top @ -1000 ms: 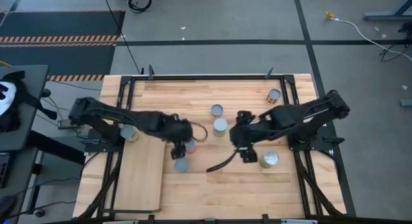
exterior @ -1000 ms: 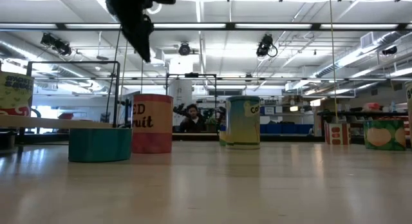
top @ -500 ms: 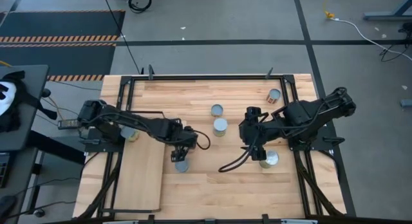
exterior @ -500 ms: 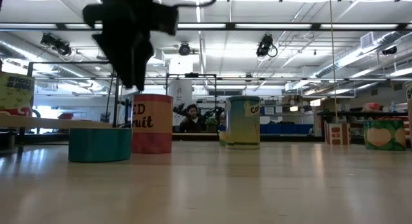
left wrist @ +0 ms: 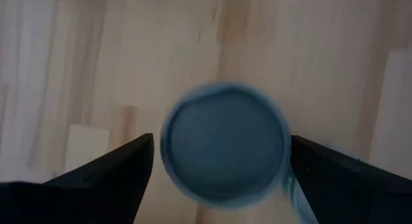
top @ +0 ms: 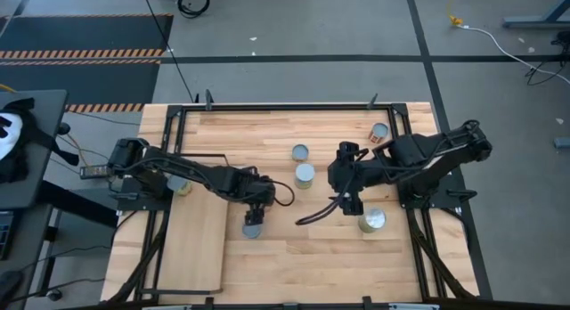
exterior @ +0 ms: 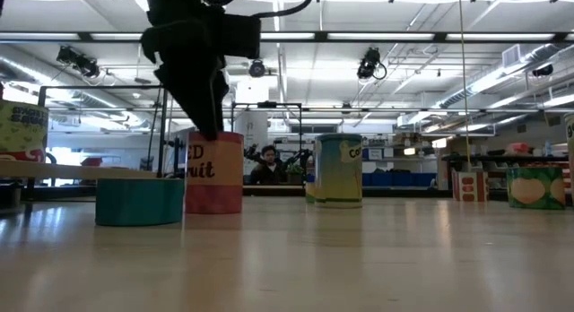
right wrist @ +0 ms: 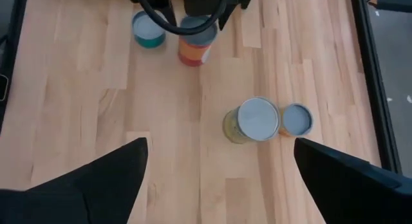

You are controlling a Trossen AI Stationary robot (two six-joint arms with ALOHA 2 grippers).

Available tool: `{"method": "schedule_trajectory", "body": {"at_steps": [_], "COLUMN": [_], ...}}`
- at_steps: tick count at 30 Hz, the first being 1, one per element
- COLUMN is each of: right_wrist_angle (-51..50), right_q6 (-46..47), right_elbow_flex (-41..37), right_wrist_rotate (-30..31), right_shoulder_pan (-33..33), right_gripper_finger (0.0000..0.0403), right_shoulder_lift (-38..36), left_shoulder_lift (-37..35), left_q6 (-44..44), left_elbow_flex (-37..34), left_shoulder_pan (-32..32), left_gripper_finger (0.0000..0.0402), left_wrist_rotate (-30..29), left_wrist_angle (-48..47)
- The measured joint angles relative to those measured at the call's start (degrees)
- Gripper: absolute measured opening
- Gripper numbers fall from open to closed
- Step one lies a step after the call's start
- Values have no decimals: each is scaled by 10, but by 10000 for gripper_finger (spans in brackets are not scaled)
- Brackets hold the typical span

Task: Pick and place cans onto a shelf
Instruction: Put the canned mixed fruit on the shelf

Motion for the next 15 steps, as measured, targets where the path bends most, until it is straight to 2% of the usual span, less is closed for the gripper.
{"method": "schedule_trajectory", "body": {"at_steps": [8,12,15], "right_wrist_angle": [0,1,0], "right_q6": [-1,0,0], "right_elbow_flex": [0,0,0], "right_wrist_rotate": [-3,-3,-2], "right_shoulder_pan": [-9,-9,-9], "right_gripper_finger": [397,397,397], "right_shoulder_lift": [0,0,0], "left_shoulder_lift": [25,34,41], "left_q6": [-1,-36,-62], "left_elbow_flex": [0,1,0], "left_shoulder_pan": [0,0,0], "left_gripper_finger": [361,356,336], "left_wrist_rotate": [-6,-10,-14], "left_wrist_angle": [54,54,28]}}
